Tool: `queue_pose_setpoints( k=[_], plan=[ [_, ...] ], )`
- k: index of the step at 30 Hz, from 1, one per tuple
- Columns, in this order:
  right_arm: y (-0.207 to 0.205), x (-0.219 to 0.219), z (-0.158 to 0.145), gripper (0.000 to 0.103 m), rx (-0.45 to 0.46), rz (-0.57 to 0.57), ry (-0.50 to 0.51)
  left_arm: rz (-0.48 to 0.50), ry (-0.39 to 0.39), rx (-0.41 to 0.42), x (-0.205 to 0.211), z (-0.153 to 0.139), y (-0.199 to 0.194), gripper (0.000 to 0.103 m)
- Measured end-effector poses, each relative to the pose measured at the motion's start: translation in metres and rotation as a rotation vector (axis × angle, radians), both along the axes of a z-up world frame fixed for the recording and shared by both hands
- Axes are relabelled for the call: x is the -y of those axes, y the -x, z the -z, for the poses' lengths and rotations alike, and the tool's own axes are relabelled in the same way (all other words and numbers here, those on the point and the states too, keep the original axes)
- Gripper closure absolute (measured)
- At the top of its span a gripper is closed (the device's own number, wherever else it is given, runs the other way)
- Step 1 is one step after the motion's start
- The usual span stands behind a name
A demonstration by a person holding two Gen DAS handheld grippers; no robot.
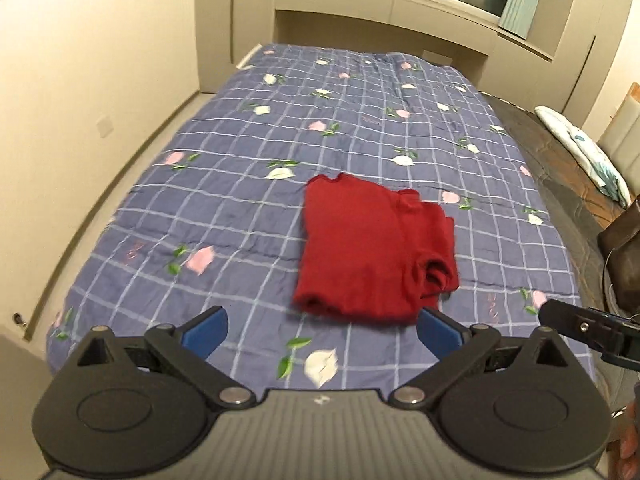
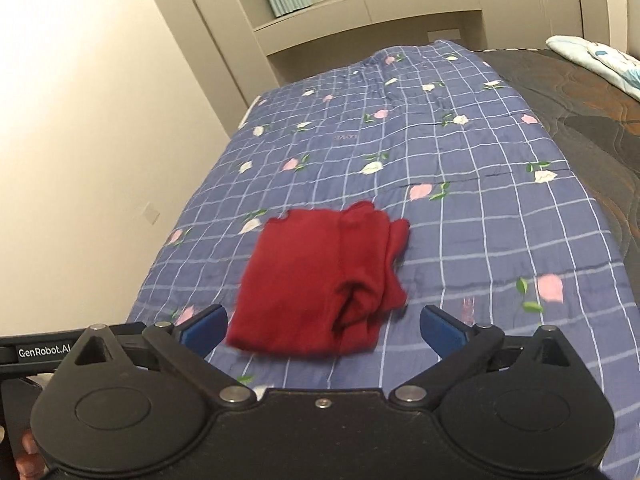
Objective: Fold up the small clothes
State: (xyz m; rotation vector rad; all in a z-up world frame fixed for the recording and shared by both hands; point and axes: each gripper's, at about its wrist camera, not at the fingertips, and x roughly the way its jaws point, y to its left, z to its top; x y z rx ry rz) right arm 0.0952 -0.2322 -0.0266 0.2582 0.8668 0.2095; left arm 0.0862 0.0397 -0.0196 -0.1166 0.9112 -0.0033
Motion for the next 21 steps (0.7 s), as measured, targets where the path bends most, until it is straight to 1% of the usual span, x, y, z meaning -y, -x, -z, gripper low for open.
queue_pose_setpoints(
  k=[5,8,10,12,16,21],
  plan=[
    [0.041,-0.011,-0.006,0.001,-0.002,-0.023,0.033,-0.014,-0.027,0.036,-0.014,-0.001,0.039,0.001],
    [0.059,-0.015,-0.006,0.001,-0.017,-0.026,0.045,0.006,-0.057,0.040,-0.019,0.002,0.053,0.001],
    [0.065,-0.019,-0.005,0.001,-0.031,-0.030,0.061,0.020,-0.071,0.024,-0.024,0.006,0.055,0.001],
    [0.070,-0.023,-0.002,0.001,-0.059,-0.024,0.081,0.037,-0.068,0.011,-0.028,0.009,0.057,0.001],
    [0.076,-0.031,0.007,0.001,-0.125,0.003,0.075,0.067,-0.078,-0.022,-0.035,0.017,0.059,0.001],
    [0.082,-0.041,0.012,0.001,-0.158,0.016,0.082,0.099,-0.085,-0.047,-0.040,0.023,0.059,0.001]
  ],
)
